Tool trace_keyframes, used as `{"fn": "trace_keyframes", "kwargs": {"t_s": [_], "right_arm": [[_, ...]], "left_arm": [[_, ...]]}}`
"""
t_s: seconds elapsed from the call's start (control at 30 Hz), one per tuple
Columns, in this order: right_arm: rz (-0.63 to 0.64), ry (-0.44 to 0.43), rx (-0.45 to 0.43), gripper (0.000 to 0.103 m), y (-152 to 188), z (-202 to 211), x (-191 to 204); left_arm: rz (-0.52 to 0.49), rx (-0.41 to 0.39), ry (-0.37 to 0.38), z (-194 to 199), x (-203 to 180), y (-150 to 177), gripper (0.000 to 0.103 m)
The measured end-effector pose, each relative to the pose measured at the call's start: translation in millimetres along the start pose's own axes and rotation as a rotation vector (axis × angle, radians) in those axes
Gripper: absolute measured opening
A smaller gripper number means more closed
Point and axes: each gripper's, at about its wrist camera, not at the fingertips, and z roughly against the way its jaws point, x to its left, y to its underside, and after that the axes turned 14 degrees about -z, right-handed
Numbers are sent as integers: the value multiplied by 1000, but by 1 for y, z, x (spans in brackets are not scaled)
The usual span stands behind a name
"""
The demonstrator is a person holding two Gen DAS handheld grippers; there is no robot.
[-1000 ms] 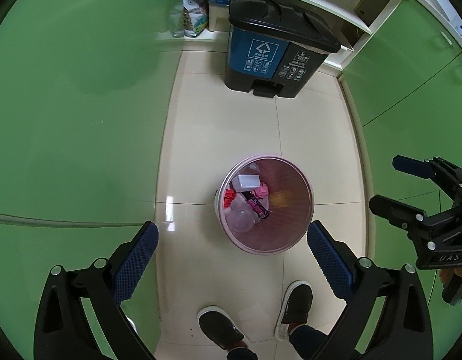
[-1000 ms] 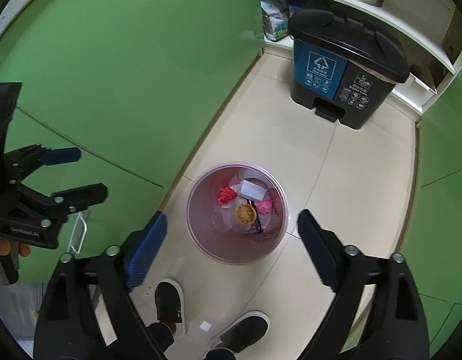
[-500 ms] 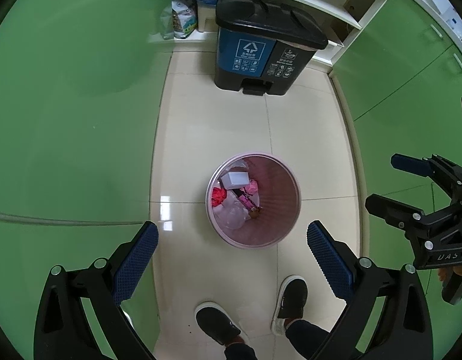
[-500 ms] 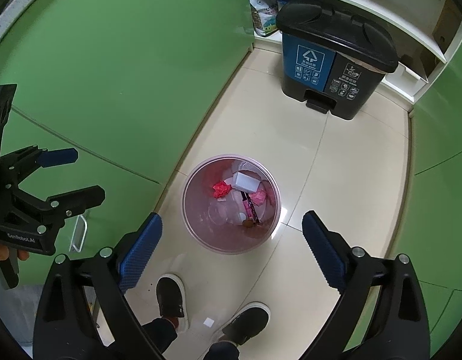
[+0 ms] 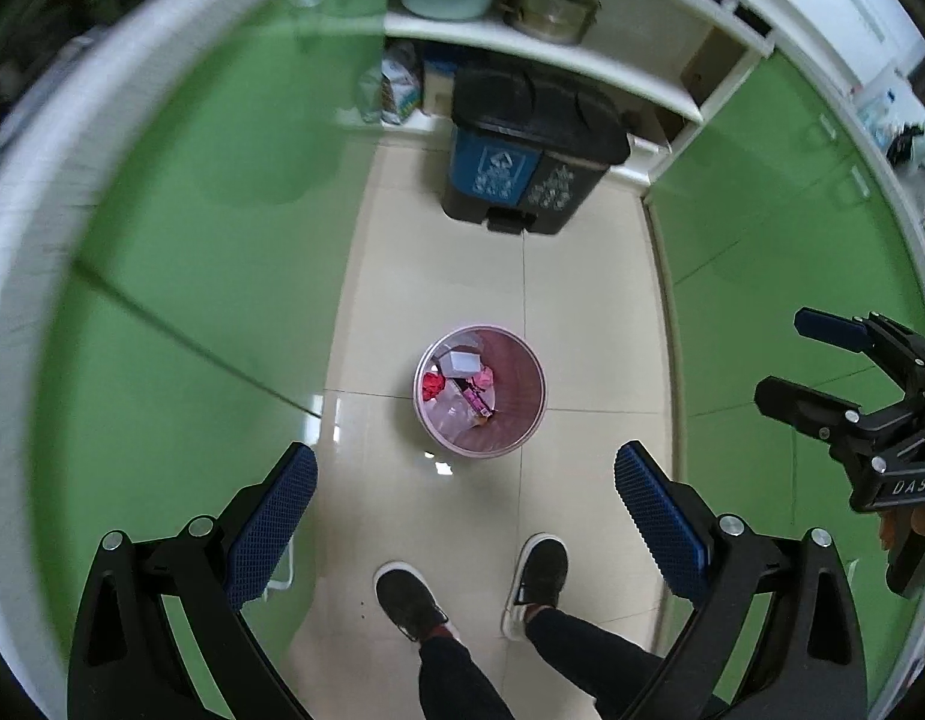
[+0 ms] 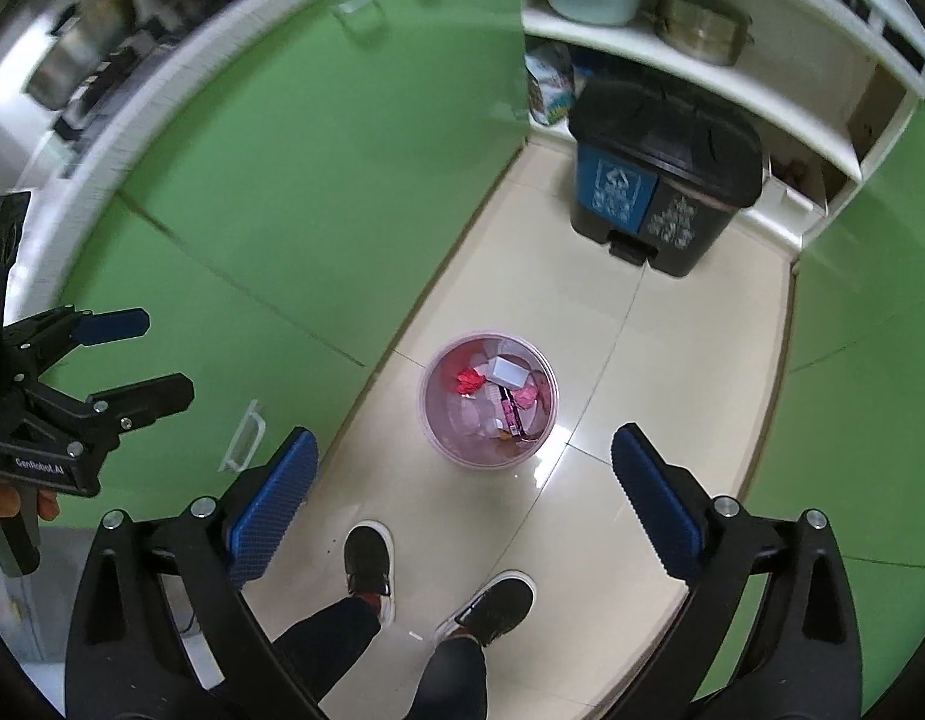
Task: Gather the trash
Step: 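Move both open tools from the wastebasket back over the counter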
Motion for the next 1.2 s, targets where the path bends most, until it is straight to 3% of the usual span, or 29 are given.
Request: {"fn": "trace_keyframes", "kwargs": {"t_s": [0.2, 0.47, 0.83, 1.07, 1.2], "right_arm": [[88, -63, -47, 99, -13, 83, 41], [235, -181, -87, 100, -27, 145, 116], [404, -308, -104, 100, -30, 161, 256], [465, -362, -112, 100, -26, 155, 344], [502, -366, -110, 100, -25, 142, 389]], "left_arm": [[92, -63, -46, 91, -2, 20, 96], [261, -157, -164, 185, 28, 67, 96], [466, -235, -324, 274, 115, 158, 96], [519, -226, -403, 303, 171, 197, 96], [547, -234, -393, 306, 200, 209, 96]]}}
